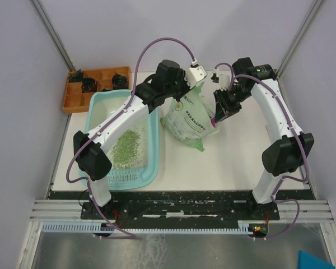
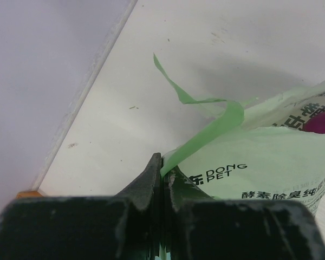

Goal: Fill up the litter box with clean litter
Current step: 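Scoop the cat litter from the cat litter bag.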

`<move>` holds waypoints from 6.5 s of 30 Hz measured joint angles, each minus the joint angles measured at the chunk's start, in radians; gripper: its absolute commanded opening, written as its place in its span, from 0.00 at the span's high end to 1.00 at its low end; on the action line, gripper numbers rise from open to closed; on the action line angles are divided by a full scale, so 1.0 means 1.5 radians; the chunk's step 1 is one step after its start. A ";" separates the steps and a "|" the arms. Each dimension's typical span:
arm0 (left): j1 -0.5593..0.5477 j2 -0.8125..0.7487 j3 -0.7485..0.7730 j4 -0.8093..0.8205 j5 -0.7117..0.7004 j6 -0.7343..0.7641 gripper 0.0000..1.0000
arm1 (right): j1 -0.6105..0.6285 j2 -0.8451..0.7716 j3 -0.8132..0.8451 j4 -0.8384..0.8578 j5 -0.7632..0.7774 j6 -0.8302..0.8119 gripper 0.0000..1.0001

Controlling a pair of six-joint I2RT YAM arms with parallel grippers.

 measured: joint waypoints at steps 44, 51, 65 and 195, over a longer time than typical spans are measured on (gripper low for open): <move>0.000 -0.072 -0.095 0.034 -0.001 -0.013 0.97 | 0.090 0.057 -0.052 0.207 0.052 0.137 0.98; 0.000 -0.072 -0.095 0.034 -0.001 -0.020 0.97 | 0.099 0.055 -0.072 0.232 0.053 0.144 0.98; 0.003 -0.072 -0.096 0.032 -0.005 -0.020 0.97 | 0.096 0.077 -0.075 0.272 -0.010 0.168 0.98; -0.004 -0.413 -0.343 0.239 -0.108 -0.183 0.52 | -0.242 0.020 -0.080 -0.105 -0.493 -0.194 0.98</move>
